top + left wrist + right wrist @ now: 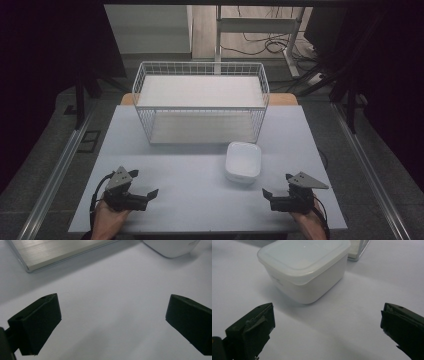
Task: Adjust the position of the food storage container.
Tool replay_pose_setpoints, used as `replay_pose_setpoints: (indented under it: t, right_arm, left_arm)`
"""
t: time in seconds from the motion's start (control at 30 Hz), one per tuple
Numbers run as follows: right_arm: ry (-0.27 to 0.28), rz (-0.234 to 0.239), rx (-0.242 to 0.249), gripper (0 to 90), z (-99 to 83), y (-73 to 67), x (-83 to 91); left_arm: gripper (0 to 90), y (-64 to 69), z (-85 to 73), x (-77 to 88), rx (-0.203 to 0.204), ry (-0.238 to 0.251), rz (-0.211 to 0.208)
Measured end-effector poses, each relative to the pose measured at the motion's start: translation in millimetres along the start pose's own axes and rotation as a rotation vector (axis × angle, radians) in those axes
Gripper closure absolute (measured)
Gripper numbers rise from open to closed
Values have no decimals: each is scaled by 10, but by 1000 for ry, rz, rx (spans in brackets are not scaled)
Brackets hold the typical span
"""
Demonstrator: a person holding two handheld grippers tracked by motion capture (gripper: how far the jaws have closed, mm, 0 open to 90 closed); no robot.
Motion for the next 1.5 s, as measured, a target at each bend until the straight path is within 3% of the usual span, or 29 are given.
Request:
replay_pose_setpoints:
  t: [0.23, 0.5, 0.67, 0.83, 1.03, 1.1, 1.13, 1.17, 1.2, 1.23, 1.3, 1.5]
  right_arm:
    - [-3, 8, 16, 0, -8, -12, -2]
    - [-42, -32, 41, 0, -21, -33, -58]
    - [-21, -22, 35, 0, 1, -21, -52]
    - [-56, -38, 62, 0, 22, -2, -57]
    - [-74, -54, 40, 10, 83, 33, -78]
    - [-67, -78, 24, 130, 142, 77, -97]
    - [-67, -78, 24, 130, 142, 77, -97]
    - [-64, -70, 19, 182, 160, 101, -103]
    - [-57, -76, 4, 292, 189, 153, -114]
    - [-57, -76, 4, 292, 189, 153, -114]
    - [-56, -64, -9, 399, 220, 200, -120]
    - [-84, -29, 27, 711, 314, 215, -230]
  left_arm:
    - [0, -8, -6, 0, 1, 1, 2]
    - [0, -12, -28, -45, 14, -35, -2]
    - [0, -3, -30, -59, 12, -44, -8]
    - [0, 9, -34, -76, 4, -56, 0]
    - [0, 15, -38, -91, 2, -65, 3]
    - [0, 22, -40, -97, 4, -70, -3]
    - [0, 22, -40, -97, 4, -70, -3]
    - [0, 24, -41, -102, 0, -73, -6]
    - [0, 35, -45, -115, -2, -79, -18]
    - [0, 35, -45, -115, -2, -79, -18]
    - [0, 47, -43, -124, -9, -82, -20]
    - [0, 56, -48, -143, -12, -96, -31]
Point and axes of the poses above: each handheld gripper's, and its own axes: x roughly backward along the jaws, z roughly out of its top, y roughly to its right, the point moved 2 cm from there along -x, roughly forward along the jaws, and after that the axes turned 4 degrees about x, right-handed, at the moved point
